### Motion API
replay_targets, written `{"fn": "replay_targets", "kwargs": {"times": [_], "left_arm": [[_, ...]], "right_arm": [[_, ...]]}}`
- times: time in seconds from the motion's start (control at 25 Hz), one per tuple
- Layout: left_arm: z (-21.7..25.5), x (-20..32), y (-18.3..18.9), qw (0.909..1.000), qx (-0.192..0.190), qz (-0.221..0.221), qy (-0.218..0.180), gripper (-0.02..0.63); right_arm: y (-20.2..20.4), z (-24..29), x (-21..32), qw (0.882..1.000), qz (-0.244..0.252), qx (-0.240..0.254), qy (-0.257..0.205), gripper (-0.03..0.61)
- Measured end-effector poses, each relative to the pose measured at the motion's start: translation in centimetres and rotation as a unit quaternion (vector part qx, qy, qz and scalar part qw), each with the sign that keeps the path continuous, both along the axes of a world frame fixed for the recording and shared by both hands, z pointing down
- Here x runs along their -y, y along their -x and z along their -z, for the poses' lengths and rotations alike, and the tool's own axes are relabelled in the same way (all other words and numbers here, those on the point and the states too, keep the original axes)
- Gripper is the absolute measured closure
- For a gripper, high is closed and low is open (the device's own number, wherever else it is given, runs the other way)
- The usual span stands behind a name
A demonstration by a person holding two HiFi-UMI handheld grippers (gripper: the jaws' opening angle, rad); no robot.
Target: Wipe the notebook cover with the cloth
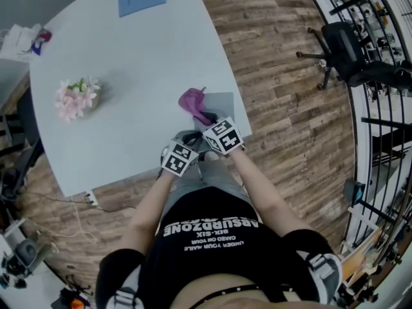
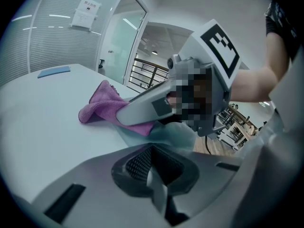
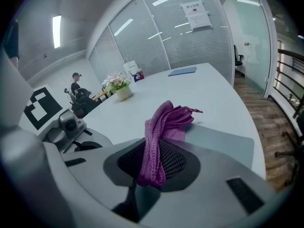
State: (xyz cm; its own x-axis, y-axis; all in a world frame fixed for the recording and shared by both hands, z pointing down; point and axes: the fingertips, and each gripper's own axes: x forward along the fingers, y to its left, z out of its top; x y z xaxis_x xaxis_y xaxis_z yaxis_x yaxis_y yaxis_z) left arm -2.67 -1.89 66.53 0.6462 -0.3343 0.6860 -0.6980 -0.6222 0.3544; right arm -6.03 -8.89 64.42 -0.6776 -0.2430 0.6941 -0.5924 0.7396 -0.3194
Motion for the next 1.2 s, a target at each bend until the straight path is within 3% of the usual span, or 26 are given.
{"fn": "replay_targets", "kwargs": {"times": [0.28,0.64,1.2], "left_arm": [[-0.1,-0.1,0.0,0.9999,0.012,-0.001,-0.013,0.598],[-0.1,-0.1,-0.1,0.9997,0.018,0.003,-0.015,0.597],[-0.2,-0.2,0.0,0.9995,0.021,0.014,-0.018,0.597]], "right_arm": [[0.0,-0.2,-1.7,1.000,0.020,-0.005,0.016,0.494],[-2.2,-0.3,-1.2,0.994,0.050,-0.080,-0.052,0.494],[-6.8,-0.3,0.9,0.989,-0.009,-0.124,-0.075,0.494]]}}
